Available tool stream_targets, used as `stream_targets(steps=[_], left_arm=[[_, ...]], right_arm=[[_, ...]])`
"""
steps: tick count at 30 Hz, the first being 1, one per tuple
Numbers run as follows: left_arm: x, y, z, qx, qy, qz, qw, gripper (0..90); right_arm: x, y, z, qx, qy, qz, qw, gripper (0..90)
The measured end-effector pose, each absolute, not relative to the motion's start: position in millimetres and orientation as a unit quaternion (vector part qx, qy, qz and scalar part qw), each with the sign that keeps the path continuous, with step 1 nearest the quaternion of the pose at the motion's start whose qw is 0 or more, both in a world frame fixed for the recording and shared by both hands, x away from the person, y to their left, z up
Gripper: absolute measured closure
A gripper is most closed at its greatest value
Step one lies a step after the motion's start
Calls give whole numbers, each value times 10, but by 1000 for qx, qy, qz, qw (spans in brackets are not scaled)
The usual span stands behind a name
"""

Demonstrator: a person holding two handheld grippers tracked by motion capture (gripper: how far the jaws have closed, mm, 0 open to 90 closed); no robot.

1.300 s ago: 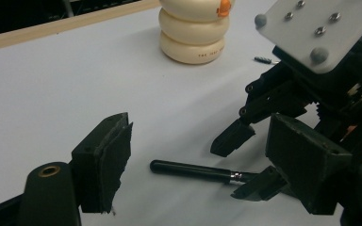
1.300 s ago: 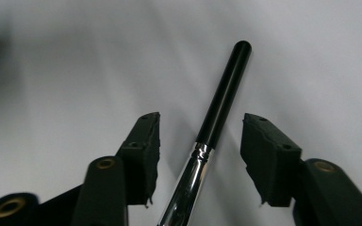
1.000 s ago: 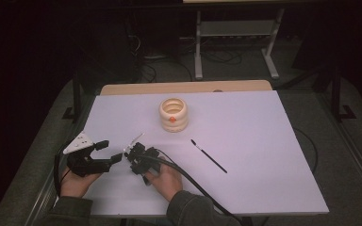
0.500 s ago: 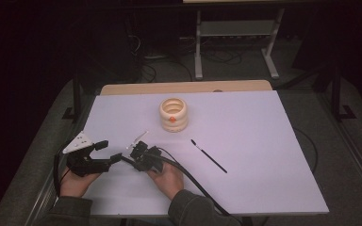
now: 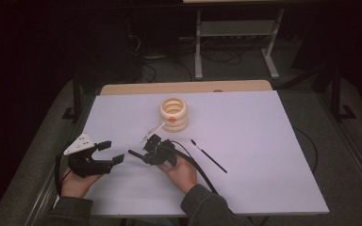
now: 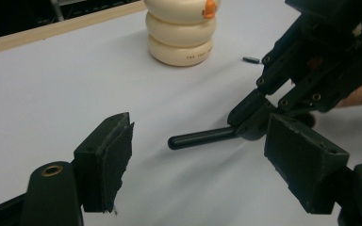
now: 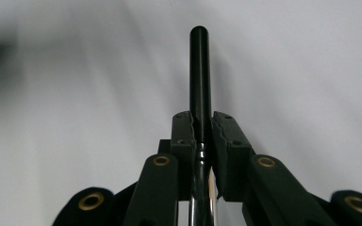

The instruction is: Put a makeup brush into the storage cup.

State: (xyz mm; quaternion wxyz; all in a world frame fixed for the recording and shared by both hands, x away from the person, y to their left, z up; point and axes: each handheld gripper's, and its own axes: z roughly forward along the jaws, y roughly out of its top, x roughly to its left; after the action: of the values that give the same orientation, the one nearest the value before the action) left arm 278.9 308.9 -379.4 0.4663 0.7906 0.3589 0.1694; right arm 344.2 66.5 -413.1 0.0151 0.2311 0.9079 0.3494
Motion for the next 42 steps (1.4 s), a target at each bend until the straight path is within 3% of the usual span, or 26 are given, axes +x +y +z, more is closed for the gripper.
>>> stream_targets(steps=[19, 42], left_arm=[[2777, 2747, -3796, 831, 297, 142, 448, 258], [2771, 1931, -3655, 915, 129, 89, 370, 353]], right_arm=[[3336, 185, -3843, 142, 929, 342, 9, 787], [3101, -477, -3688, 81, 940, 331, -21, 786]])
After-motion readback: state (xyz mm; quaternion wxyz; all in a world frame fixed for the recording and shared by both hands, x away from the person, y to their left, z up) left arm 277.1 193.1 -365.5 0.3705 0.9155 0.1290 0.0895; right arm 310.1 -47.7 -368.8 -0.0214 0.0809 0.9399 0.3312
